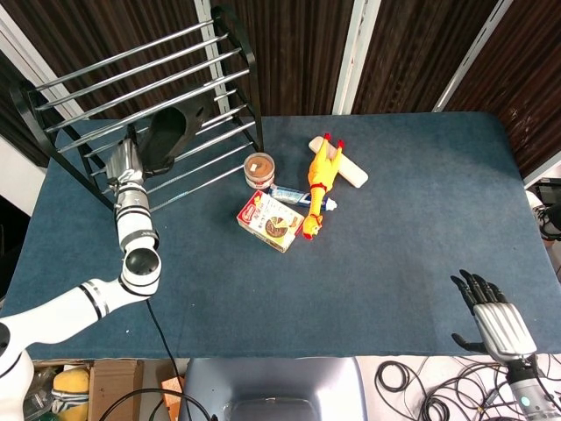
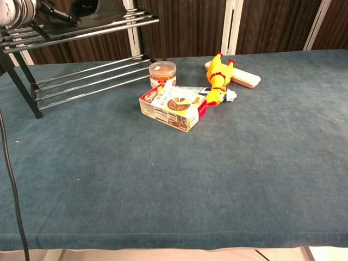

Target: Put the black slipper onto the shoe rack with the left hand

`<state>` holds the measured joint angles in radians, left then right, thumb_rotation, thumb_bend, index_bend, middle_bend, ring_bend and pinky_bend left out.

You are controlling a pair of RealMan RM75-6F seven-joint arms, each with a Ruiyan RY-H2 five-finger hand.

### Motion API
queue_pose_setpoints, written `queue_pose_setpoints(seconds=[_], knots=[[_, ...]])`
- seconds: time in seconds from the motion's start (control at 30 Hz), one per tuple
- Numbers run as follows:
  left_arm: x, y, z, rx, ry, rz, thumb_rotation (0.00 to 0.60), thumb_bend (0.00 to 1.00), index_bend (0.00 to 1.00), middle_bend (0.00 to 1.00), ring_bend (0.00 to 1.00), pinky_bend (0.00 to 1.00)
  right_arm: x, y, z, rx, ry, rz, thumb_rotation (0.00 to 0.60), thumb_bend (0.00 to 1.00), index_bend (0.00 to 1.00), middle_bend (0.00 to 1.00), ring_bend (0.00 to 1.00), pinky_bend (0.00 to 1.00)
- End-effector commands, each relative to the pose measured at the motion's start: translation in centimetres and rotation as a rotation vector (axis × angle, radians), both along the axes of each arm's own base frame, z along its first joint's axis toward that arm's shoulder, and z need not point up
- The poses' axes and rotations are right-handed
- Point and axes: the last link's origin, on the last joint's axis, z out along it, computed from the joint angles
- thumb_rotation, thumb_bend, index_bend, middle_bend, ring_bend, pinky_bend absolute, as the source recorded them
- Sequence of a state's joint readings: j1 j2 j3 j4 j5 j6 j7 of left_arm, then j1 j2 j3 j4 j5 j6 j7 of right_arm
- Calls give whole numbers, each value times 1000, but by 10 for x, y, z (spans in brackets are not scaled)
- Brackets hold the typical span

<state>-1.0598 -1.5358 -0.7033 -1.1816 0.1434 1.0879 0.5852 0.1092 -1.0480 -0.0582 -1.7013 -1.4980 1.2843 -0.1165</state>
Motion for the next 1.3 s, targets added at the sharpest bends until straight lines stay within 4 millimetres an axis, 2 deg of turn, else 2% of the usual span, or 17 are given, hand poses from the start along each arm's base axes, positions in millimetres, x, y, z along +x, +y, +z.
queue_pose_setpoints(seconds=[0.03, 0.43, 0.8, 0.93, 1.1, 1.3], knots=[[-1, 1, 0, -8, 13, -3, 431, 232, 0, 137, 100, 377, 0, 0, 0, -2, 0, 0, 600, 121, 0, 0, 0, 136], [10, -8, -4, -19, 59, -134, 404, 226, 0, 113, 57, 266, 0, 0, 0, -2, 1, -1, 600, 121, 0, 0, 0, 136], [17, -24, -13, -89, 63, -180, 428, 223, 0, 102, 107, 267, 0, 0, 0, -3, 0, 1, 600, 121, 0, 0, 0, 136], [21, -30, -15, -103, 41, -196, 456, 226, 0, 98, 128, 271, 0, 1, 0, 2, 2, 1, 600, 121, 0, 0, 0, 136], [25, -28, -15, -76, 57, -222, 457, 233, 0, 98, 120, 272, 1, 1, 0, 0, -1, 3, 600, 121, 0, 0, 0, 136], [20, -23, -15, -53, 48, -231, 479, 250, 0, 97, 108, 264, 0, 1, 2, -6, -3, 2, 600, 121, 0, 0, 0, 136]])
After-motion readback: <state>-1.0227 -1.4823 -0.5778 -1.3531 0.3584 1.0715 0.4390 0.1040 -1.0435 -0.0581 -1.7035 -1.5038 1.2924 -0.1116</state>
